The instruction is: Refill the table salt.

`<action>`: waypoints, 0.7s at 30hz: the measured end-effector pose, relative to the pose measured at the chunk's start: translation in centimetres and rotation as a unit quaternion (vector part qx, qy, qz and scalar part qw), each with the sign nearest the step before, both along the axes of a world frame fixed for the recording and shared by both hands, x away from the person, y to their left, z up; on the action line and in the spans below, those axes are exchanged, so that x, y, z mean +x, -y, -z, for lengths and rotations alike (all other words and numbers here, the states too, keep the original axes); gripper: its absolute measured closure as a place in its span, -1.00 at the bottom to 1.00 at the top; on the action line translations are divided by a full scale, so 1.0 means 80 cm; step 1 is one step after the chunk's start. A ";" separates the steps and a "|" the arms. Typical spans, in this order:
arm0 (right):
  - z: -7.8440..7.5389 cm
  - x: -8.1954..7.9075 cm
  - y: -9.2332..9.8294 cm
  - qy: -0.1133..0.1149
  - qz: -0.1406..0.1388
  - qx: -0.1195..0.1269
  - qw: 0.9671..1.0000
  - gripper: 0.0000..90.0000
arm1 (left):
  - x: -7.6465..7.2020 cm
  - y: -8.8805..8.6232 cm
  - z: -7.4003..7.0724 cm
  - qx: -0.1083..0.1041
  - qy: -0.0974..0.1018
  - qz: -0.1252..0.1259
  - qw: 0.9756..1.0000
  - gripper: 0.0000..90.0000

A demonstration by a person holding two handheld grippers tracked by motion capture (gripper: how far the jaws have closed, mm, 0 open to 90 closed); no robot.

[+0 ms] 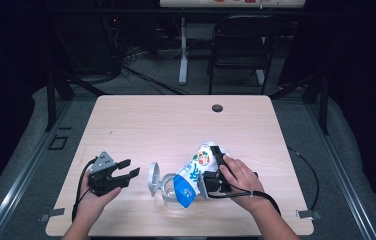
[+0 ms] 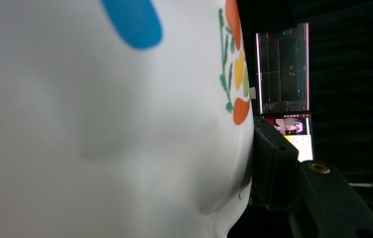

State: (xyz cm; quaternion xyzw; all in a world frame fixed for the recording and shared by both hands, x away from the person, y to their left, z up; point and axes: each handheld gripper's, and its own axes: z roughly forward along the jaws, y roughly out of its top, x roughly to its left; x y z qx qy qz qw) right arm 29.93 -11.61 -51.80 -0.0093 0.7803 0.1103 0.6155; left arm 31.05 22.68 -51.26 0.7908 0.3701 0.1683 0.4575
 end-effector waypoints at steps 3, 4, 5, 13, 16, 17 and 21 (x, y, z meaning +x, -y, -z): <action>-0.002 -0.002 -0.001 0.002 0.008 -0.011 1.000 0.19 | 0.000 0.000 0.000 0.001 0.001 0.001 1.000 0.12; -0.003 -0.002 -0.001 0.003 0.010 -0.014 1.000 0.19 | 0.000 0.000 0.000 0.001 0.001 0.001 1.000 0.12; -0.002 -0.002 -0.001 0.001 0.008 -0.011 1.000 0.19 | 0.000 0.000 0.000 0.001 0.001 0.001 1.000 0.12; -0.002 -0.001 -0.003 0.004 0.005 -0.011 1.000 0.20 | 0.000 -0.001 -0.001 -0.001 0.001 0.000 1.000 0.12; -0.002 0.000 -0.004 0.010 0.000 -0.010 1.000 0.20 | 0.000 0.000 -0.001 -0.002 0.001 0.000 1.000 0.12; -0.002 0.000 -0.004 0.010 0.000 -0.010 1.000 0.20 | 0.000 0.000 -0.001 -0.001 0.001 0.000 1.000 0.12; -0.003 0.000 -0.005 0.010 -0.001 -0.014 1.000 0.21 | 0.000 0.000 0.000 -0.001 0.001 0.000 1.000 0.12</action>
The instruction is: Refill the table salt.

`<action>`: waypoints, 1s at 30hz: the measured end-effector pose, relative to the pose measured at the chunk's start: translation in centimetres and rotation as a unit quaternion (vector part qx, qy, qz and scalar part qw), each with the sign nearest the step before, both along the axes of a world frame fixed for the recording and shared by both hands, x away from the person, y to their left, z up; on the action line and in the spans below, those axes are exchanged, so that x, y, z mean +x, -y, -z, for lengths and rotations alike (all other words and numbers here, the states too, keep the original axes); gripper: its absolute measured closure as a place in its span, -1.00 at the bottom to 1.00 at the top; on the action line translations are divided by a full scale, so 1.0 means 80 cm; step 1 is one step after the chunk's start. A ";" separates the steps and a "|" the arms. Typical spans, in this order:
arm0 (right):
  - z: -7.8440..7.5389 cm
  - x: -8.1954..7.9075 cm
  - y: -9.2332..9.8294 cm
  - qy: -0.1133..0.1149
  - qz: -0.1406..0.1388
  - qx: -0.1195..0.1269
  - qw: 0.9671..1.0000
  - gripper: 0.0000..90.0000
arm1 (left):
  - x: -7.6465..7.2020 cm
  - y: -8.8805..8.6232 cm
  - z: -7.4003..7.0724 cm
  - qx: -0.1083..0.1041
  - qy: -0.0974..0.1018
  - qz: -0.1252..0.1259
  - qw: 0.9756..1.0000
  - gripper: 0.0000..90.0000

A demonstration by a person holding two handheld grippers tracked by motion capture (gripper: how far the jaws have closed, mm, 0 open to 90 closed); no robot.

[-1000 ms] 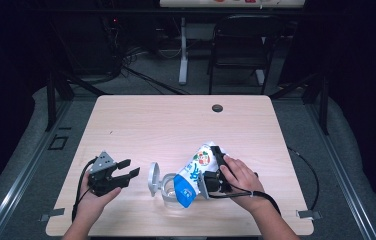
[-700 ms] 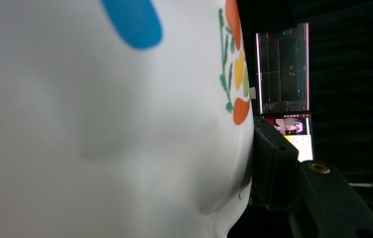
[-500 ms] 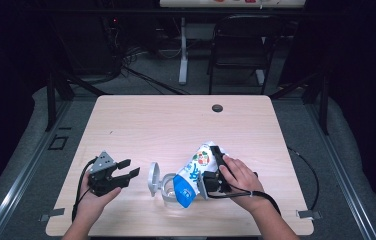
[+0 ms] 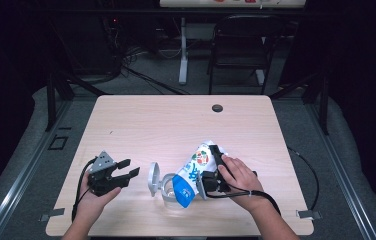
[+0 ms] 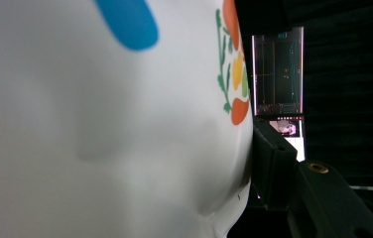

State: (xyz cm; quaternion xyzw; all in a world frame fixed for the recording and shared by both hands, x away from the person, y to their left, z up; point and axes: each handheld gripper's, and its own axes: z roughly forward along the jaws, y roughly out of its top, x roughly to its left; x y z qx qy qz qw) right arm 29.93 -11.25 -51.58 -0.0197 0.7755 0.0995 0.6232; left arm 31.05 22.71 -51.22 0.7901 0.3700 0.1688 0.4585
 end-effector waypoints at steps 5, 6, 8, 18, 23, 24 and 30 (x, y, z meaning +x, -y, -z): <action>-0.001 0.000 -0.001 0.002 0.000 -0.003 1.000 0.21 | 0.000 0.000 0.000 -0.001 0.000 0.000 1.000 0.12; -0.001 0.000 -0.001 0.002 0.000 -0.004 1.000 0.21 | 0.000 0.000 0.000 -0.001 0.000 0.000 1.000 0.12; -0.002 -0.001 -0.002 0.003 0.002 -0.007 1.000 0.22 | 0.000 0.000 0.000 0.000 0.001 0.000 1.000 0.12; -0.003 -0.001 -0.003 0.005 0.001 -0.010 1.000 0.24 | 0.000 -0.001 -0.001 0.003 -0.002 0.001 1.000 0.12; -0.003 0.000 -0.003 0.005 -0.001 -0.008 1.000 0.25 | 0.000 -0.001 0.000 0.001 0.000 0.000 1.000 0.12; -0.003 0.000 -0.003 0.005 -0.002 -0.007 1.000 0.25 | 0.000 -0.001 0.000 0.001 0.001 0.000 1.000 0.12; -0.003 0.000 -0.003 0.004 -0.003 -0.006 1.000 0.26 | 0.000 -0.001 -0.001 0.002 -0.002 0.000 1.000 0.12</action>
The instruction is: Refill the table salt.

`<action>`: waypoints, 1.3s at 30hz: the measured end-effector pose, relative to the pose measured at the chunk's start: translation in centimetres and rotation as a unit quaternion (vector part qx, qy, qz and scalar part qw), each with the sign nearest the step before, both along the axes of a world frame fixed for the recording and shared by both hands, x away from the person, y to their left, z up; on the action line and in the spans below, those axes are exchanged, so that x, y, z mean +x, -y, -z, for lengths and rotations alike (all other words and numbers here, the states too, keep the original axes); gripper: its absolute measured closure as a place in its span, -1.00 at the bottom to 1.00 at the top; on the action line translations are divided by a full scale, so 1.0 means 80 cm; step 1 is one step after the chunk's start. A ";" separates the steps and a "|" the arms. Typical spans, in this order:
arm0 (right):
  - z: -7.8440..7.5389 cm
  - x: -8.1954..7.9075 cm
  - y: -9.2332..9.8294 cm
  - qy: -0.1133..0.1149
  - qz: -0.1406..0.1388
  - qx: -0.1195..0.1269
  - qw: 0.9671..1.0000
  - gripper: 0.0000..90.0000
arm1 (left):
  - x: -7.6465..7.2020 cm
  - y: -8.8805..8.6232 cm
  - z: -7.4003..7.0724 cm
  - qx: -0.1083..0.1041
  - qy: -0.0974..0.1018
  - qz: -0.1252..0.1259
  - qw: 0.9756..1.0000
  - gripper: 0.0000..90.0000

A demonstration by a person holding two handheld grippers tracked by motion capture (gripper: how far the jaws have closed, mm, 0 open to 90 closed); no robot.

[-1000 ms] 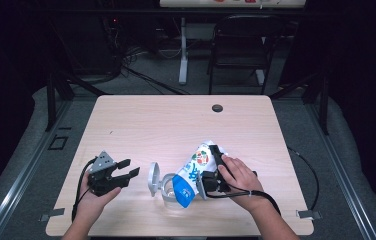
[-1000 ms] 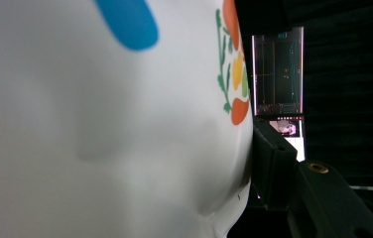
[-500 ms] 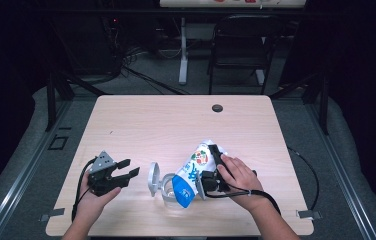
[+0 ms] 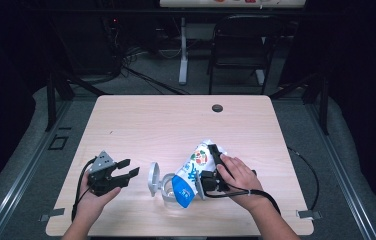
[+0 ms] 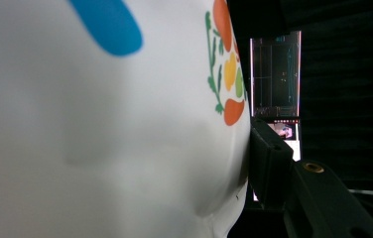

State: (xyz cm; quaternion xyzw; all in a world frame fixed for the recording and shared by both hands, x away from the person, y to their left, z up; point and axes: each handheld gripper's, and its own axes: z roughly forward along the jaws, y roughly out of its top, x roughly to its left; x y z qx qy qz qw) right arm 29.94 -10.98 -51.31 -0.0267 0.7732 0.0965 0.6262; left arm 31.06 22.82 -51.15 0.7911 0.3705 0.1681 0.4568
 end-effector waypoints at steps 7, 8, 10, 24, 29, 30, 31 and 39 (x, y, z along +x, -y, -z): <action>-0.002 -0.002 0.000 0.003 0.006 -0.009 1.000 0.26 | 0.000 0.000 0.001 -0.001 0.003 0.000 1.000 0.11; -0.002 -0.002 0.000 0.004 0.006 -0.009 1.000 0.26 | 0.000 0.000 0.000 0.001 0.000 0.000 1.000 0.12; -0.001 -0.001 0.000 0.003 0.004 -0.006 1.000 0.26 | 0.000 0.000 0.000 0.000 0.000 0.000 1.000 0.12; -0.002 -0.001 -0.001 0.003 0.001 -0.012 1.000 0.27 | 0.000 0.000 0.000 0.001 0.000 0.001 1.000 0.12; -0.003 -0.001 -0.002 0.006 -0.003 -0.013 1.000 0.28 | 0.000 0.000 0.000 0.000 0.001 0.000 1.000 0.12; -0.003 -0.001 -0.002 0.006 -0.003 -0.013 1.000 0.28 | 0.000 0.000 0.000 0.001 0.000 0.001 1.000 0.12; -0.003 -0.001 -0.002 0.007 -0.003 -0.013 1.000 0.28 | 0.000 0.000 0.000 0.000 -0.001 0.000 1.000 0.12; -0.004 -0.001 -0.003 0.007 -0.005 -0.015 1.000 0.29 | 0.000 0.000 0.000 0.001 -0.001 0.001 1.000 0.12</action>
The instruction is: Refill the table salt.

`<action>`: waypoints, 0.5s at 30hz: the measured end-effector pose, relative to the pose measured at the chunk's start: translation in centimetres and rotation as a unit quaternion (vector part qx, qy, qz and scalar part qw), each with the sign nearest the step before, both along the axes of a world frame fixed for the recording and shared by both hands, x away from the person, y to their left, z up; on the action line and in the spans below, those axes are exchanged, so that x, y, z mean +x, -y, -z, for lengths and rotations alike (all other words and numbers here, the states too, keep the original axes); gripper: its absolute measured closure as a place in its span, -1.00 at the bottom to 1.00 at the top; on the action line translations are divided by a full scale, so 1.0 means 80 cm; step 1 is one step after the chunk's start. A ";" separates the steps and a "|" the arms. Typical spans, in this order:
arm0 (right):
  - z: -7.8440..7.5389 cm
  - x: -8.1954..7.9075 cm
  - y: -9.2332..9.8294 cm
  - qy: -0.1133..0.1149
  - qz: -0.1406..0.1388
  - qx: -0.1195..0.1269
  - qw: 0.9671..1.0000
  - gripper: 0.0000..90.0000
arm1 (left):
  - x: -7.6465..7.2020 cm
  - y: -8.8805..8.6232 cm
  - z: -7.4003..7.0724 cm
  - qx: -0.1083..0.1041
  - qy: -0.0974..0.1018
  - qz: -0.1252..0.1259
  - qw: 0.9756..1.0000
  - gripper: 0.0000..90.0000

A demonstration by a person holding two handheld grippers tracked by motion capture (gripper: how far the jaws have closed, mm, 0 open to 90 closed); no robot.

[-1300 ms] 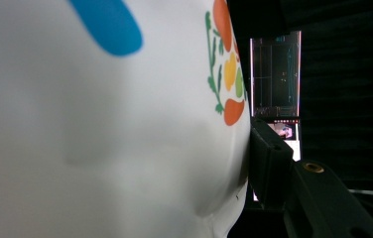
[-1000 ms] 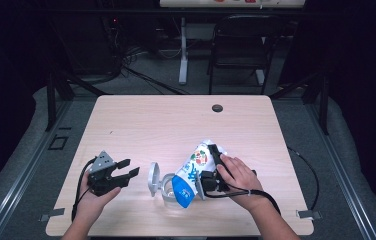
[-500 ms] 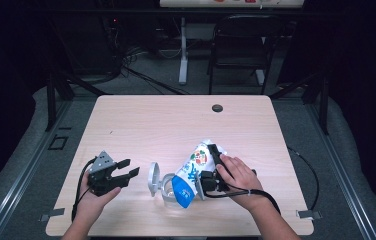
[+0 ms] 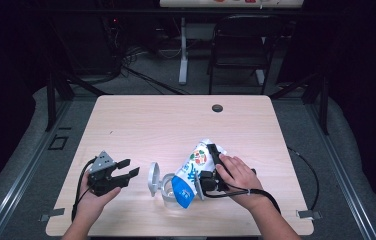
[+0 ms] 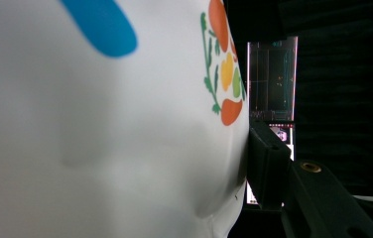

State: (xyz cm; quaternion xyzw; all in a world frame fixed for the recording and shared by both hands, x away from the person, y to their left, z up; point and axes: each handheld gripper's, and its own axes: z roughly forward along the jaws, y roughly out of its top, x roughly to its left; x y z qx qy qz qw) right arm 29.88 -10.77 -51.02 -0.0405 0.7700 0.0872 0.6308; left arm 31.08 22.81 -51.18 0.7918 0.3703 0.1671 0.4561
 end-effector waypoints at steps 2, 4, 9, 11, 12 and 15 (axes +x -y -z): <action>0.000 0.000 0.000 0.000 0.000 -0.001 1.000 0.29 | 0.000 0.000 0.000 0.002 0.001 0.000 1.000 0.12; -0.001 -0.001 -0.001 0.001 0.002 -0.005 1.000 0.30 | 0.000 0.000 0.000 -0.001 0.001 -0.002 1.000 0.12; -0.003 -0.002 -0.001 0.004 0.004 -0.011 1.000 0.31 | 0.000 0.000 0.000 0.002 0.000 0.000 1.000 0.12; -0.002 -0.002 -0.001 0.004 0.002 -0.010 1.000 0.32 | 0.000 0.000 0.000 0.001 0.001 -0.002 1.000 0.12; -0.001 -0.001 -0.001 0.004 -0.002 -0.005 1.000 0.32 | 0.000 0.000 0.000 0.001 0.001 -0.003 1.000 0.12; -0.002 -0.001 -0.002 0.004 -0.003 -0.004 1.000 0.33 | 0.000 -0.001 -0.001 0.001 0.001 -0.001 1.000 0.12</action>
